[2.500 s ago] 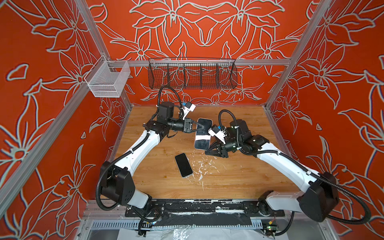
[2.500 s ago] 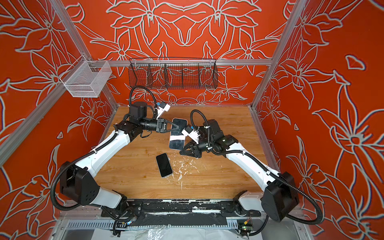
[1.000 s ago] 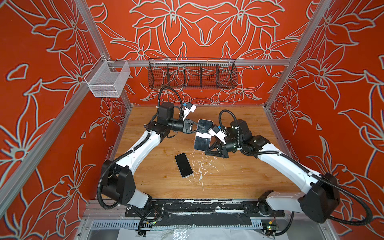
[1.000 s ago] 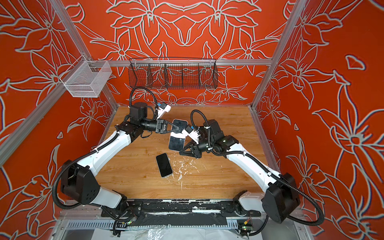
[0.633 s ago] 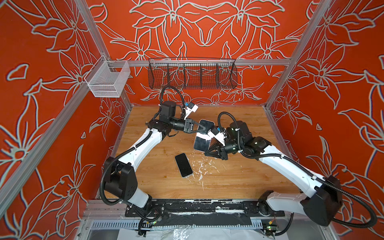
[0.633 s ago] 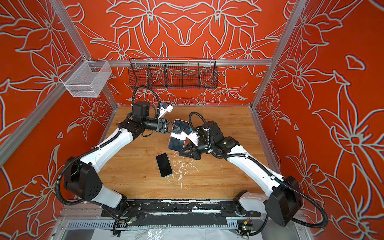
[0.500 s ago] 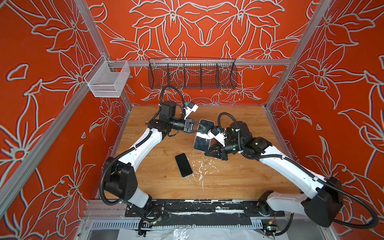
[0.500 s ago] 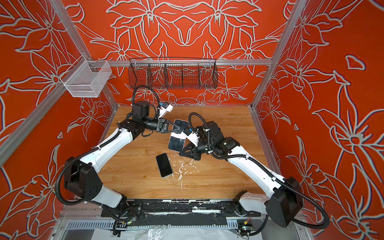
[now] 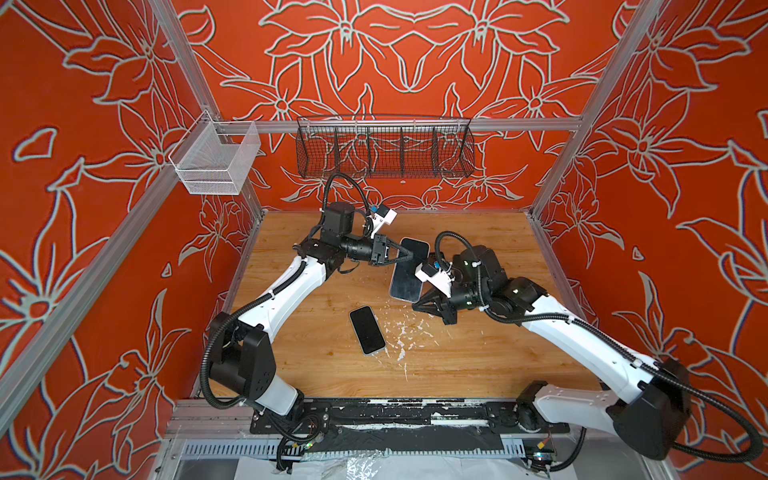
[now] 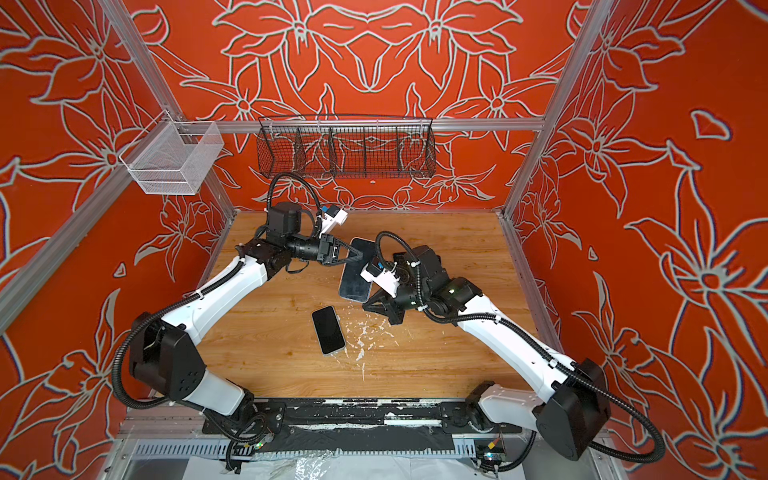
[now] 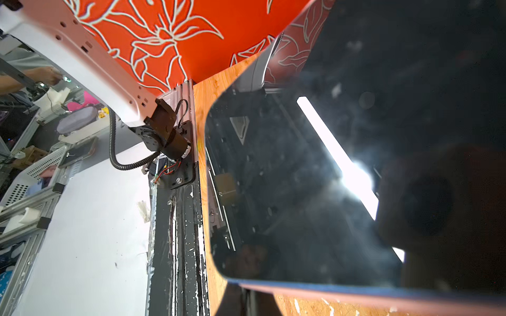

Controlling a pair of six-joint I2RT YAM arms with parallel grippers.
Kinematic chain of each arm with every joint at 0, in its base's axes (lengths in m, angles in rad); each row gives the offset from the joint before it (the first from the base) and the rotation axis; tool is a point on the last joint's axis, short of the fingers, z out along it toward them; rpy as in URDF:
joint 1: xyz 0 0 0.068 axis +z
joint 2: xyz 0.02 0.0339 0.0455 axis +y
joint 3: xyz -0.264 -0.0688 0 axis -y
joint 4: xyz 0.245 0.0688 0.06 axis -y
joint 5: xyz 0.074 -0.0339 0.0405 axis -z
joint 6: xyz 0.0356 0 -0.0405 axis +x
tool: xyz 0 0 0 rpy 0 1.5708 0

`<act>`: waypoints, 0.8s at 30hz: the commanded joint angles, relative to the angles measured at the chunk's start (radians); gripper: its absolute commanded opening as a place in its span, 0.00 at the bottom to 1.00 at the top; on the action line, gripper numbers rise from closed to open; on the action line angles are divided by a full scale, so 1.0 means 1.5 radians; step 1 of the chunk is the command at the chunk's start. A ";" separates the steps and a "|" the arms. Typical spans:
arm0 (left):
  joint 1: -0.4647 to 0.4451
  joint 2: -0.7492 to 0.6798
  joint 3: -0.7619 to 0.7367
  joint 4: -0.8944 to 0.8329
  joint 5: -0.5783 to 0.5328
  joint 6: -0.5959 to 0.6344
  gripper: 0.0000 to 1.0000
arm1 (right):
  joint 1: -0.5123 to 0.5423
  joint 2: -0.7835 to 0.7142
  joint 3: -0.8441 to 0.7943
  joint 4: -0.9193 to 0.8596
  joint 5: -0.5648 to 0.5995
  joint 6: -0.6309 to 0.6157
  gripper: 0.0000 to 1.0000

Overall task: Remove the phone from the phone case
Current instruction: 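Withdraw the right gripper from the phone while the left holds it upright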

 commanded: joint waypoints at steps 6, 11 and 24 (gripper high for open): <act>-0.014 -0.020 0.008 0.009 -0.026 0.009 0.00 | -0.020 -0.042 -0.029 0.082 -0.061 0.025 0.02; -0.010 -0.043 -0.001 0.008 -0.085 0.004 0.00 | -0.074 -0.090 -0.096 0.159 -0.129 0.110 0.15; 0.075 -0.165 -0.264 0.429 -0.306 -0.368 0.00 | -0.114 -0.117 -0.243 0.505 -0.114 0.489 0.72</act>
